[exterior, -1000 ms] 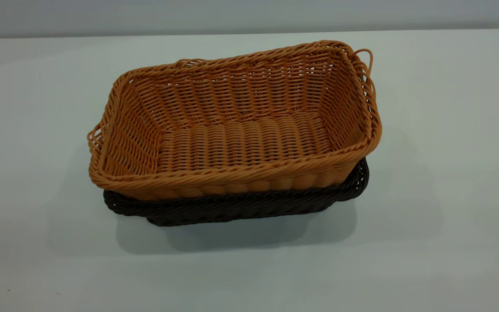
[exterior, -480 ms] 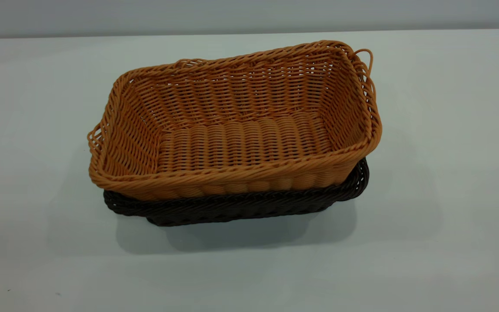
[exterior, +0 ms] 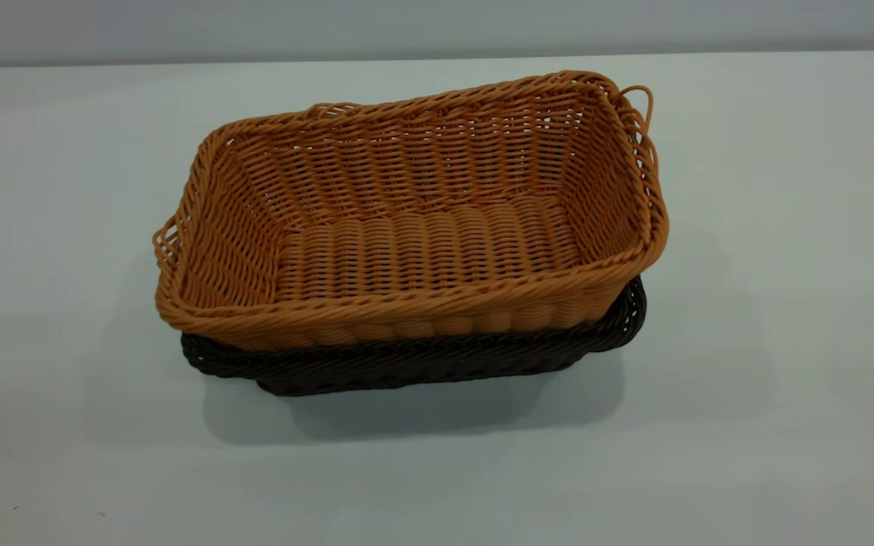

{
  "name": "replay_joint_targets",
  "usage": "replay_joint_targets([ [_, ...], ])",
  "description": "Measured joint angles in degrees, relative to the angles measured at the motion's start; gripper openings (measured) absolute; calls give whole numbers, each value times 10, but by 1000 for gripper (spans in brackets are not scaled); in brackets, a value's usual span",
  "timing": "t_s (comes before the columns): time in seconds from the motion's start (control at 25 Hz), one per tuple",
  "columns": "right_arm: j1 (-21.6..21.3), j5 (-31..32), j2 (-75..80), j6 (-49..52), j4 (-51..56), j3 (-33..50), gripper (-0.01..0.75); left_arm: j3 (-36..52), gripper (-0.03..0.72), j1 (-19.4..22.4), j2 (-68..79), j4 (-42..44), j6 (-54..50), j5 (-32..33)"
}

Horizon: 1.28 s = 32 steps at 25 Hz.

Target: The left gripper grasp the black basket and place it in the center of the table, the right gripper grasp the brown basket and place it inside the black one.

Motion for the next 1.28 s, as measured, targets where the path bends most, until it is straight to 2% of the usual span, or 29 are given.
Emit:
replay_joint_targets([
  [0.68, -11, 0, 0, 3, -10, 0, 582, 0, 558, 0, 0, 0, -4, 0],
  [1.04, -17, -4, 0, 106, -115, 0, 582, 0, 558, 0, 0, 0, -4, 0],
  [1.28, -17, -7, 0, 117, -127, 0, 582, 0, 558, 0, 0, 0, -4, 0],
])
